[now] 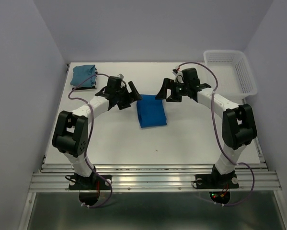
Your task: Fold and stack the tank tops
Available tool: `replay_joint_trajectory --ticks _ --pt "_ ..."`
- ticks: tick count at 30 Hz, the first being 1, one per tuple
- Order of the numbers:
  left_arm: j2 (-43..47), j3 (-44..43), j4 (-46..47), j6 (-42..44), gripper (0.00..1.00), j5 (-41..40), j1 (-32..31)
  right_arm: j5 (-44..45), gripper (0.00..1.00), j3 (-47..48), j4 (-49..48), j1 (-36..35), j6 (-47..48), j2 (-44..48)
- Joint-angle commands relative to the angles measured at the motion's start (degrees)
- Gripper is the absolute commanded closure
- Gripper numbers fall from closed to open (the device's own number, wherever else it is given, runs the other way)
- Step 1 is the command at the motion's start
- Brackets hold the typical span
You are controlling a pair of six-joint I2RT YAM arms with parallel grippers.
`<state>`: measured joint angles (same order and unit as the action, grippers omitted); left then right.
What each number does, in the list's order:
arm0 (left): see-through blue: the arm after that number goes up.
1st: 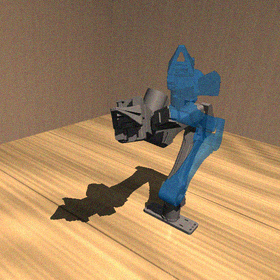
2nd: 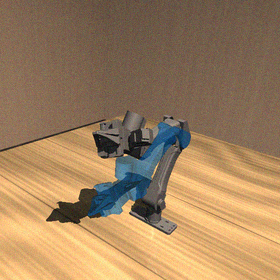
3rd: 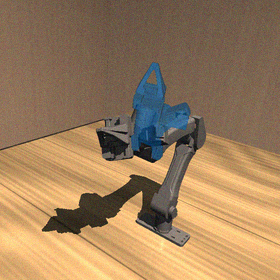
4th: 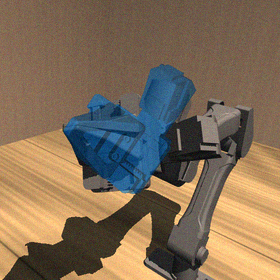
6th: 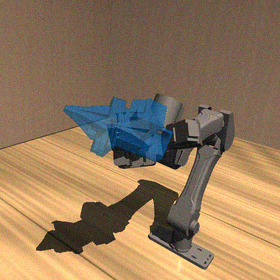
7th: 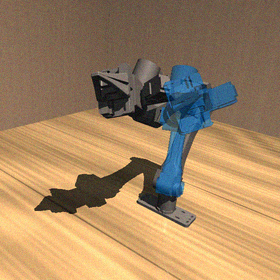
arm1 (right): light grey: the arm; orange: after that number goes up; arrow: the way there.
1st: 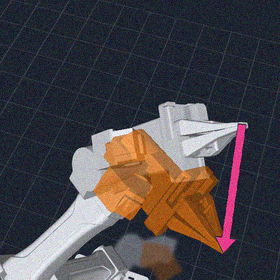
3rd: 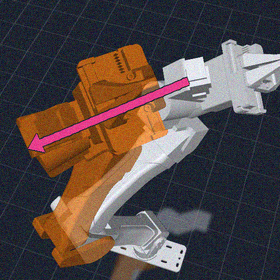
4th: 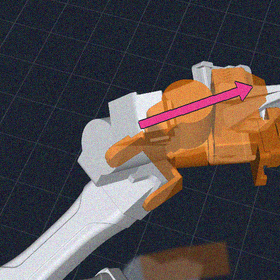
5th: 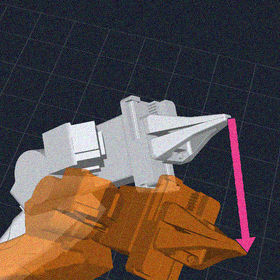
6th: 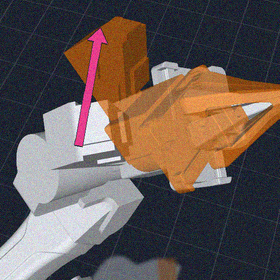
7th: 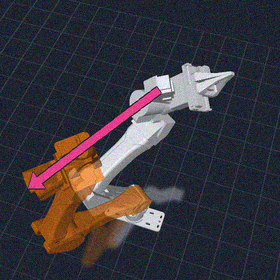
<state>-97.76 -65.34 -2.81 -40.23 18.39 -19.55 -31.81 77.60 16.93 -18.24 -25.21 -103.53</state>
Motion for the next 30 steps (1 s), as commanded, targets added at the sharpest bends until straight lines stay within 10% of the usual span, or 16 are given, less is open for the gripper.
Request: replay_joint_trajectory --ticks 1,14,30 --pt "-0.3 -0.7 1.1 2.0 0.01 -4.1 -2.3 -6.1 0.00 -1.1 -11.6 -1.9 -0.9 0.3" --pt "-12.5 -4.5 -1.8 4.5 0.03 -4.2 -2.2 -11.0 0.00 5.9 -18.6 -1.9 -7.2 -14.1" --pt "-15.7 -0.4 4.9 3.8 0.50 2.5 -2.6 -8.2 0.00 3.9 -18.7 -1.9 -8.6 -10.9"
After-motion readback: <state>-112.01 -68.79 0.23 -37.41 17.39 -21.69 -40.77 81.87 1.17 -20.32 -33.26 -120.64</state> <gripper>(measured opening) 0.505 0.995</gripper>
